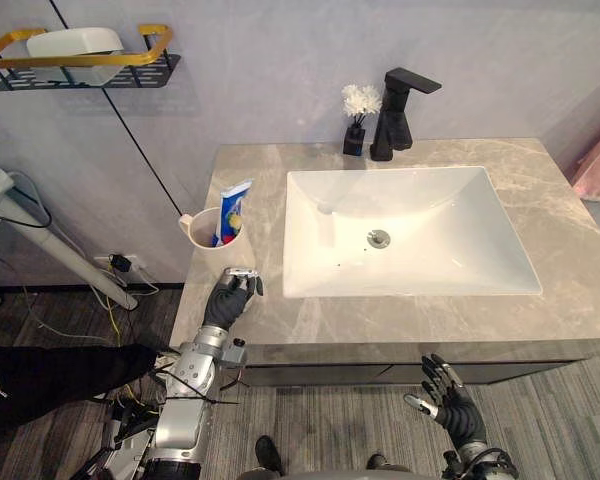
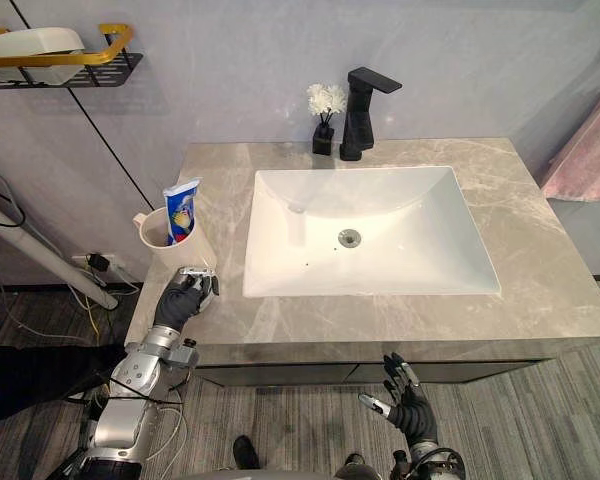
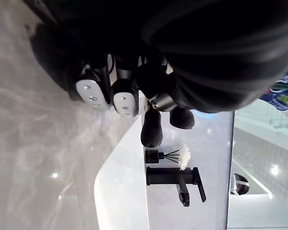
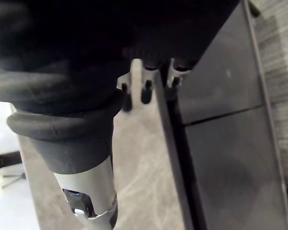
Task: Organize washtable
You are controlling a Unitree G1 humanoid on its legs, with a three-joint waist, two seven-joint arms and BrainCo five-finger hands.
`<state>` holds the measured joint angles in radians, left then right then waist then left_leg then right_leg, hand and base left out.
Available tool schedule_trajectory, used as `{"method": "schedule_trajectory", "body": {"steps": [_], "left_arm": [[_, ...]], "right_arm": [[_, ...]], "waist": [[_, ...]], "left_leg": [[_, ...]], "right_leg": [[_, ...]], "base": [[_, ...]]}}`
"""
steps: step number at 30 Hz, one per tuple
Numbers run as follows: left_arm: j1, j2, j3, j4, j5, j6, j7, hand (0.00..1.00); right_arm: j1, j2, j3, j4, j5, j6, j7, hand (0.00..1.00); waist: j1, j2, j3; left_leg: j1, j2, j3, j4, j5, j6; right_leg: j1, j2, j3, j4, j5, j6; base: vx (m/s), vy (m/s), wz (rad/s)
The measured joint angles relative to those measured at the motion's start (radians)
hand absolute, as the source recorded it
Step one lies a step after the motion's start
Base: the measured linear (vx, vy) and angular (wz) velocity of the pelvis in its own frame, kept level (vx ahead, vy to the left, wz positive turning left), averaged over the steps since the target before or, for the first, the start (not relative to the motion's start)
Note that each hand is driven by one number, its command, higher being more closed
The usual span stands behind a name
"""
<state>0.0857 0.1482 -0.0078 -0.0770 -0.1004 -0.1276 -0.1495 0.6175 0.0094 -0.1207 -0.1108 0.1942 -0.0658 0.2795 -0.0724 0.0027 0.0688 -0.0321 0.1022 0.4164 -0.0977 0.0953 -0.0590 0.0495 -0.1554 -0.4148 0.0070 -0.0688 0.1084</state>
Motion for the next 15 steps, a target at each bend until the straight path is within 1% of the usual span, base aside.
{"method": "schedule_trajectory", "body": {"steps": [7, 9, 13, 15], "left_arm": [[-0.066, 0.063, 0.002, 0.046, 0.039, 0.018, -0.002, 1.00], [-0.093, 0.094, 0.022, 0.070, 0.045, 0.032, -0.003, 1.00], [-0.135, 0.149, 0.069, 0.118, 0.054, 0.043, -0.003, 1.00], [-0.150, 0.163, 0.081, 0.130, 0.053, 0.049, -0.002, 1.00]], "right_arm": [[0.000, -0.012, -0.001, -0.017, 0.000, 0.009, 0.010, 0.00], [0.000, -0.020, -0.004, -0.030, 0.001, 0.009, 0.011, 0.00], [-0.001, -0.020, -0.004, -0.037, 0.003, 0.009, 0.024, 0.00], [-0.001, -0.020, -0.004, -0.040, 0.003, 0.009, 0.027, 0.00]], "waist": [[-0.001, -0.001, -0.001], [-0.003, -0.001, -0.001], [-0.003, -0.001, -0.001], [-0.002, -0.001, -0.001]], "left_leg": [[0.000, 0.001, 0.005, 0.000, 0.000, 0.000], [0.000, 0.001, 0.009, 0.000, 0.000, 0.000], [-0.001, 0.003, 0.023, 0.000, 0.000, 0.000], [-0.004, 0.003, 0.027, 0.000, 0.000, 0.000]], "right_leg": [[-0.002, 0.000, 0.006, 0.002, 0.002, -0.002], [-0.004, 0.000, 0.011, 0.002, 0.004, -0.002], [-0.014, 0.001, 0.024, 0.002, 0.008, -0.003], [-0.019, 0.001, 0.029, 0.002, 0.011, -0.004]], "base": [[0.00, 0.001, -0.01], [-0.01, 0.002, -0.06], [-0.01, 0.001, -0.09], [-0.01, 0.005, -0.07]]}}
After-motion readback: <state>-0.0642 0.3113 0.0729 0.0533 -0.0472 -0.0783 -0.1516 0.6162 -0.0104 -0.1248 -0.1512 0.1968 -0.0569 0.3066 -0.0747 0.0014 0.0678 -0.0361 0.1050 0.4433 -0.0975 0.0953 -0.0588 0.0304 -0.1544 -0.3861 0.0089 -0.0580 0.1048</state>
